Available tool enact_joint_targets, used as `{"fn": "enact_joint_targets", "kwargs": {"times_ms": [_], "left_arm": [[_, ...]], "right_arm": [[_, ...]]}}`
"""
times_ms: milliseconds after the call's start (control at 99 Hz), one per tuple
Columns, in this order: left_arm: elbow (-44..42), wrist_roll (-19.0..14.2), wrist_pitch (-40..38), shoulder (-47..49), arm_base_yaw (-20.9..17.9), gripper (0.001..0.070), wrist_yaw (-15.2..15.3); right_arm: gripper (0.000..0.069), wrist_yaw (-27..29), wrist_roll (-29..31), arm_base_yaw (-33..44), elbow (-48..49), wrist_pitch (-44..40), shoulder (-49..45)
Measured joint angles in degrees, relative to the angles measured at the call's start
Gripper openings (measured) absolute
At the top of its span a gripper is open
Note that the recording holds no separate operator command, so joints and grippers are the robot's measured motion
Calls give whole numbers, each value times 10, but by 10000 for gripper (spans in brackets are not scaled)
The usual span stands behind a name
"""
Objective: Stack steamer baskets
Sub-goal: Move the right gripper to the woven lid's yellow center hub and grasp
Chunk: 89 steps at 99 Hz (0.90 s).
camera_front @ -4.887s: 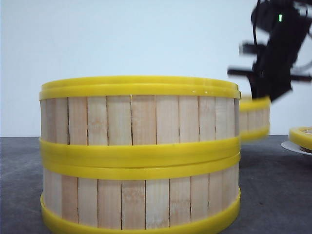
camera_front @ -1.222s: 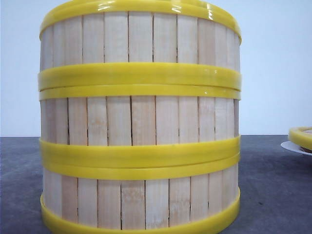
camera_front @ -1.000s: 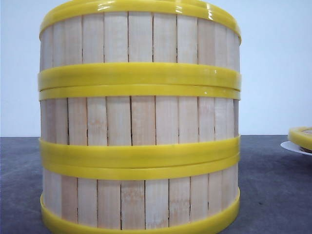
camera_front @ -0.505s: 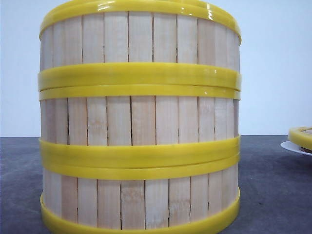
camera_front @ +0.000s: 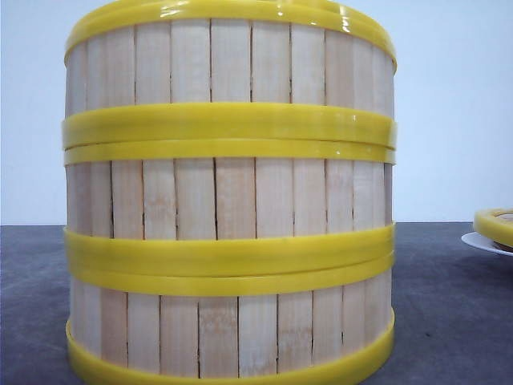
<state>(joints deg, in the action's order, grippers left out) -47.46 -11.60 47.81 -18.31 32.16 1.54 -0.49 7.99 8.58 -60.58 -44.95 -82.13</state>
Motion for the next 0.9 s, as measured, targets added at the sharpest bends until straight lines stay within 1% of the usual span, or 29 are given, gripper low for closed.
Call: {"fn": "enact_joint_targets", "kwargs": {"times_ms": [121, 313, 464, 656, 899], "left_arm": [[0, 0, 0, 0, 0, 359, 0], [0, 0, 0, 0, 0, 359, 0], [0, 0, 0, 0, 0, 359, 0], [0, 0, 0, 0, 0, 359, 0], [0, 0, 0, 0, 0, 359, 0]], "right_arm": [[148, -2, 0, 0, 0, 3, 0], [128, -11, 0, 0, 0, 3, 0], [73, -12, 0, 0, 0, 4, 0], [59, -12, 0, 0, 0, 4, -1], [58, -13, 0, 0, -7, -7, 0]]}}
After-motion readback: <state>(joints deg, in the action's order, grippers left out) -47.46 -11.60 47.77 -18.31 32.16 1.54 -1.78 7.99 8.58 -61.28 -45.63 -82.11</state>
